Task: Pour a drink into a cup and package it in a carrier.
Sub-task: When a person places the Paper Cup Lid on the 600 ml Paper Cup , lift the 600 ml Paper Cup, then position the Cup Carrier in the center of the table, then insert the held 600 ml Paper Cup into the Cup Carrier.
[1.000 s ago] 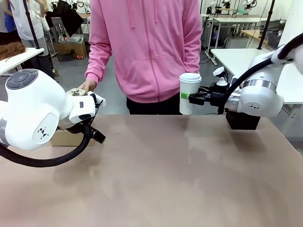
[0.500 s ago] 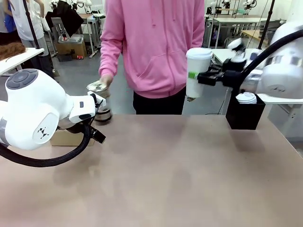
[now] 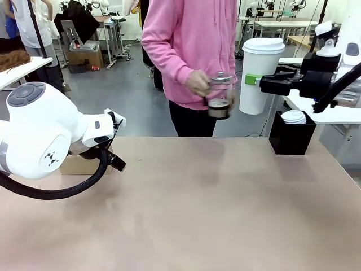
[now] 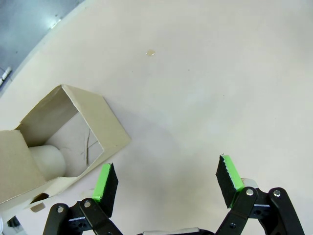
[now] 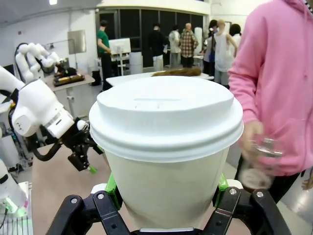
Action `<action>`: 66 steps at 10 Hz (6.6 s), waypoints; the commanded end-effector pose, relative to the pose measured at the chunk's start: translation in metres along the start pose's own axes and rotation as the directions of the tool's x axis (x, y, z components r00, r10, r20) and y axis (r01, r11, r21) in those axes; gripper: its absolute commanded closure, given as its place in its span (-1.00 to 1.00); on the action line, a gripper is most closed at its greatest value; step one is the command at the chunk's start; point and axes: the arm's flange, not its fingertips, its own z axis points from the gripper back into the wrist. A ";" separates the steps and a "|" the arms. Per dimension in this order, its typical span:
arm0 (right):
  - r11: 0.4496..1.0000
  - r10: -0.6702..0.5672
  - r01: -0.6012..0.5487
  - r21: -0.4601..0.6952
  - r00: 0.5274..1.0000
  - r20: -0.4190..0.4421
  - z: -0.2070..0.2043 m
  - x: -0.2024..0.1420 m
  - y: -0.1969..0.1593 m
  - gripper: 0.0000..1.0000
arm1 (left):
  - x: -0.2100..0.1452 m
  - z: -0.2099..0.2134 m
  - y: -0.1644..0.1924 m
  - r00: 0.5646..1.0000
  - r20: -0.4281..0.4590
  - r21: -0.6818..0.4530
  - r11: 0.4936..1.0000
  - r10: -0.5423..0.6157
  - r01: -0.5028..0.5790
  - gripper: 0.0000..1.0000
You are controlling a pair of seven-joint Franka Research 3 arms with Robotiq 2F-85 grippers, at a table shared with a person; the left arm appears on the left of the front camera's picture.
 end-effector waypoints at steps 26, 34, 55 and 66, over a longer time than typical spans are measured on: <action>1.000 0.000 0.000 0.000 1.000 0.000 0.000 0.000 0.000 -0.60 | 0.109 0.113 0.132 0.839 -0.091 0.260 0.826 0.537 -0.500 -1.00; 1.000 0.000 0.000 0.000 1.000 0.000 0.000 0.000 0.000 -0.60 | 0.093 0.083 0.150 0.774 -0.137 0.255 0.777 0.618 -0.575 1.00; 1.000 0.000 0.000 0.000 1.000 0.000 0.000 0.000 0.000 -0.60 | 0.145 0.173 -0.139 0.815 0.001 0.219 0.795 0.580 -0.566 0.97; 1.000 0.000 0.000 0.000 1.000 0.000 0.000 0.000 0.000 -0.60 | 0.132 0.096 -0.219 0.838 -0.110 0.202 0.837 0.535 -0.508 0.97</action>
